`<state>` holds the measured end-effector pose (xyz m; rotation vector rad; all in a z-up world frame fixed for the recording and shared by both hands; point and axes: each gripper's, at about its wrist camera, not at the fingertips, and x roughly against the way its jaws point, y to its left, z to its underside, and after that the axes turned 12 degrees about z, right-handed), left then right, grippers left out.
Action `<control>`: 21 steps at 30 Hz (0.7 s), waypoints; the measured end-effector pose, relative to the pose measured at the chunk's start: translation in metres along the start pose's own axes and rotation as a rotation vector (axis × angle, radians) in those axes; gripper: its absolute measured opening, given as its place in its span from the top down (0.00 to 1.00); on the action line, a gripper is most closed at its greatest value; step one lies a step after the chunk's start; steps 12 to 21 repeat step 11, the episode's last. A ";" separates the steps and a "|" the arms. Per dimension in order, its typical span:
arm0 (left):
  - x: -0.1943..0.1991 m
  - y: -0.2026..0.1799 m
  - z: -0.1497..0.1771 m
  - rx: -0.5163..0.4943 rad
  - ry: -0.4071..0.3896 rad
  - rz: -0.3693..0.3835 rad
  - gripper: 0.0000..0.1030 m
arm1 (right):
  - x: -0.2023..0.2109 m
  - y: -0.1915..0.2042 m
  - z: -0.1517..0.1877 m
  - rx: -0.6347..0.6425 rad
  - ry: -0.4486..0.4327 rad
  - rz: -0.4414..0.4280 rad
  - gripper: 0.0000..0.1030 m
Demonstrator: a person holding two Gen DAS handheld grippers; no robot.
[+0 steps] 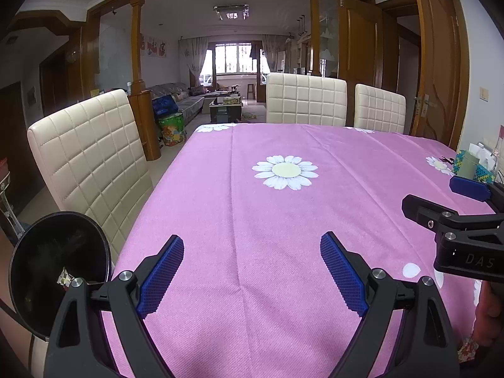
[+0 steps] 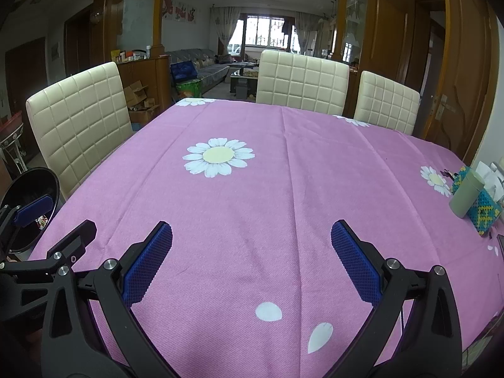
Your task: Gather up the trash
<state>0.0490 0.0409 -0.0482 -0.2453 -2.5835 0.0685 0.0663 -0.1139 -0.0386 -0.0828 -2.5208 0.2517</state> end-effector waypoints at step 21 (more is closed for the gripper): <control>-0.005 -0.001 0.000 -0.014 0.023 -0.043 0.16 | 0.000 0.002 0.001 0.001 0.002 0.000 0.04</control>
